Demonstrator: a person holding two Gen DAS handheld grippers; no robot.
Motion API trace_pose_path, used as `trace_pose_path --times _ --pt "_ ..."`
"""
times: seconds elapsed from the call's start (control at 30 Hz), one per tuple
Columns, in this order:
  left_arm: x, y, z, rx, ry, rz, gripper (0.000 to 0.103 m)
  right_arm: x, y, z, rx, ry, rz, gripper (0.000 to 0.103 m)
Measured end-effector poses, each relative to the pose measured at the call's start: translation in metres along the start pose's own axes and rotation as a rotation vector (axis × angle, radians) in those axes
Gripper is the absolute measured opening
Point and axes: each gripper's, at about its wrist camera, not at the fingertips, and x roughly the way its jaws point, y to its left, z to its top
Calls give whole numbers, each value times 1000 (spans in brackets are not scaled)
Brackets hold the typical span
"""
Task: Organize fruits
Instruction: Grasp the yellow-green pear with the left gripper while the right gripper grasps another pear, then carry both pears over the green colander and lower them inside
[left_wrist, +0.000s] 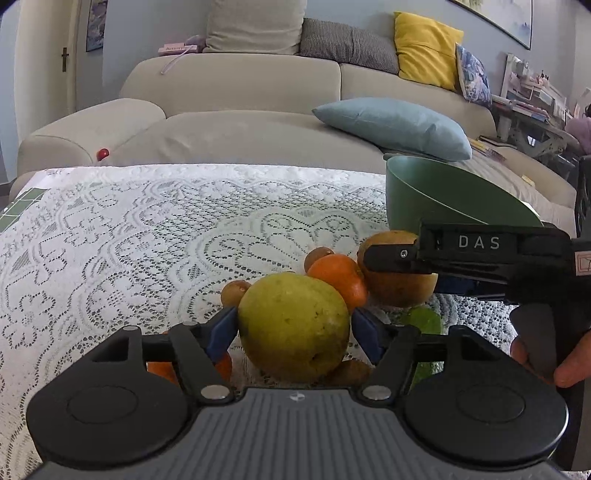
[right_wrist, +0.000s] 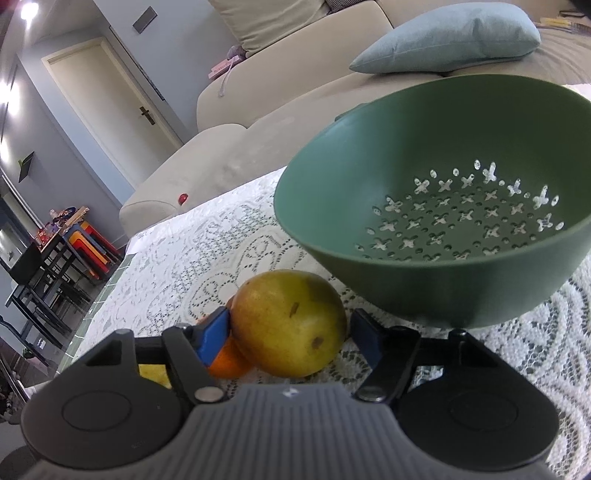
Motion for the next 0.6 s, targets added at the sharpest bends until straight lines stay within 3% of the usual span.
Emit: trace_pose_path --times 0.4,0.6 --pt "0 -3 -2 39 -12 17 74 -6 0 -7 -26 -17 7 64" --pt "-3 -4 -2 45 -9 25 74 -12 8 -8 -77 -27 -30 64"
